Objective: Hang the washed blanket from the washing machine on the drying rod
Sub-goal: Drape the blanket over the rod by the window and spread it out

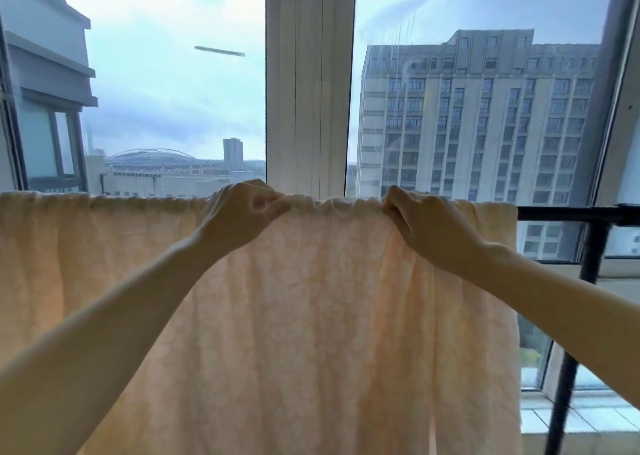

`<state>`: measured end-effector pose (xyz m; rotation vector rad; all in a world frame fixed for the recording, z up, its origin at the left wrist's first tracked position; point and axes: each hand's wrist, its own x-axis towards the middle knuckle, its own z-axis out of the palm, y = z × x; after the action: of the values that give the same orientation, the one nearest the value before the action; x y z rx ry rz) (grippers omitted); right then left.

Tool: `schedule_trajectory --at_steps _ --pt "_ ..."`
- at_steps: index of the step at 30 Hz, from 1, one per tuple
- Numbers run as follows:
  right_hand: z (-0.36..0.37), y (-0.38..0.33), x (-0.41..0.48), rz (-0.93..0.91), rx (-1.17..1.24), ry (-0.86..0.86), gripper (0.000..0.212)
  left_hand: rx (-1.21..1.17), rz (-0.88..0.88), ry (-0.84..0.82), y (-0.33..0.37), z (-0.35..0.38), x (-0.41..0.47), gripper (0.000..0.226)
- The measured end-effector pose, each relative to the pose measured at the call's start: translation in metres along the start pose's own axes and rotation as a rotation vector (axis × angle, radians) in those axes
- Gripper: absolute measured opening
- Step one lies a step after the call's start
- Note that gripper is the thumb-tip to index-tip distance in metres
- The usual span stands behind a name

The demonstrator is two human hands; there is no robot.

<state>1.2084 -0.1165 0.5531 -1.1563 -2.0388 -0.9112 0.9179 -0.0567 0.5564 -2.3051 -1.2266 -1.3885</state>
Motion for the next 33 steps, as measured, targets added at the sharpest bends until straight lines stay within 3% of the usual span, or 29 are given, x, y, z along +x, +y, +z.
schedule_trajectory --at_steps 5,9,17,25,33 --pt "-0.002 -0.003 -0.007 -0.047 -0.045 0.009 0.005 -0.060 0.076 0.146 0.003 0.007 -0.012 0.029" --pt "0.001 -0.004 -0.013 -0.063 0.003 0.051 0.008 0.030 0.197 0.253 0.004 0.011 -0.025 0.031" --pt "0.015 -0.007 -0.026 -0.157 -0.018 0.139 0.014 0.040 0.269 0.294 -0.001 0.026 -0.053 0.026" --pt "0.012 -0.012 -0.023 -0.184 -0.021 0.090 0.008 0.210 0.312 0.291 0.001 0.018 -0.051 0.023" --pt "-0.006 -0.009 -0.016 0.046 -0.049 -0.020 0.025 0.157 0.348 0.100 0.034 0.026 -0.015 0.026"
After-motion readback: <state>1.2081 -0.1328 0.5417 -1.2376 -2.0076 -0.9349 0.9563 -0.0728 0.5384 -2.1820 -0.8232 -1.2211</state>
